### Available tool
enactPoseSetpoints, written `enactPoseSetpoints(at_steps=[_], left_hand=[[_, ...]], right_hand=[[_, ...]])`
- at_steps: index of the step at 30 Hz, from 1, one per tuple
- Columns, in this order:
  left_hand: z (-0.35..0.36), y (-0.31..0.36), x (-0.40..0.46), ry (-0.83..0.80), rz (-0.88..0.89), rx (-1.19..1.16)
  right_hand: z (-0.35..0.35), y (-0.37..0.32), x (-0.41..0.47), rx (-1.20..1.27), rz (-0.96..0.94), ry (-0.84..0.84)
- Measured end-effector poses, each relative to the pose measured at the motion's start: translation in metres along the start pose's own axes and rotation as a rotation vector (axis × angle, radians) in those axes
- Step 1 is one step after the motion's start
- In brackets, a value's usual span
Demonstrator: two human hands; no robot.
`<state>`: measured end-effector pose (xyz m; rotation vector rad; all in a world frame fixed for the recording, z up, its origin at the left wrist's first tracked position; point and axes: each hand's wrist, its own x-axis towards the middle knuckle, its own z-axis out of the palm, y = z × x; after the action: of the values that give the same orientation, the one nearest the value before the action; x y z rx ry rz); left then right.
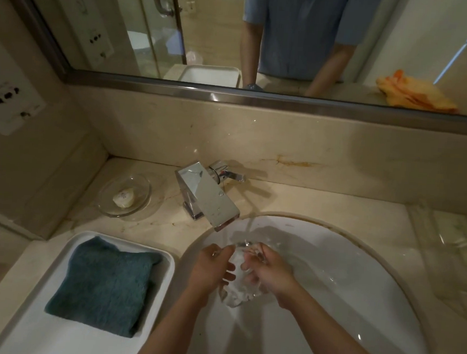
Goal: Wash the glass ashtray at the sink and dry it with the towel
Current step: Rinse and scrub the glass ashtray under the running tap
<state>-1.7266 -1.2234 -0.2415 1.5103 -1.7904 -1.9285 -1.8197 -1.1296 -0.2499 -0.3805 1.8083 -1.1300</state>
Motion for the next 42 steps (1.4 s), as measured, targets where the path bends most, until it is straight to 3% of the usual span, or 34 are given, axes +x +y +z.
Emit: enactPoseSetpoints(at_steps=[14,16,20,24,30,35,39,42], left_hand=[[-0.002,-0.002,0.002,0.082,-0.055,-0.058],[-0.005,-0.001,0.004,0.077,-0.059,-0.194],[-0.008,-0.003,0.000,-0.197,-0.125,-0.673],[0.000,-0.011,-0.004,-0.286,-0.199,-0.922],[0.011,-0.006,-0.004,-0.275,-0.212,-0.850],[0.014,-0.011,0.000,-0.267,-0.213,-0.886],[0.015,-0.019,0.009,-0.249,-0.153,-0.945],[0.011,-0.025,0.013,-0.288,-0.156,-0.959]], right_hand=[[0.011,-0.008,0.015,-0.027,-0.005,-0.010],[0.014,-0.010,0.016,-0.001,-0.012,-0.020],[0.018,-0.011,0.019,-0.014,0.008,-0.007],[0.017,-0.007,0.026,-0.229,0.007,0.039],[0.026,0.004,0.014,-0.581,-0.096,0.087],[0.031,0.002,0.005,-0.828,-0.160,-0.129],[0.040,-0.005,-0.019,-0.750,-0.188,-0.329],[0.034,-0.007,-0.026,-0.660,-0.162,-0.389]])
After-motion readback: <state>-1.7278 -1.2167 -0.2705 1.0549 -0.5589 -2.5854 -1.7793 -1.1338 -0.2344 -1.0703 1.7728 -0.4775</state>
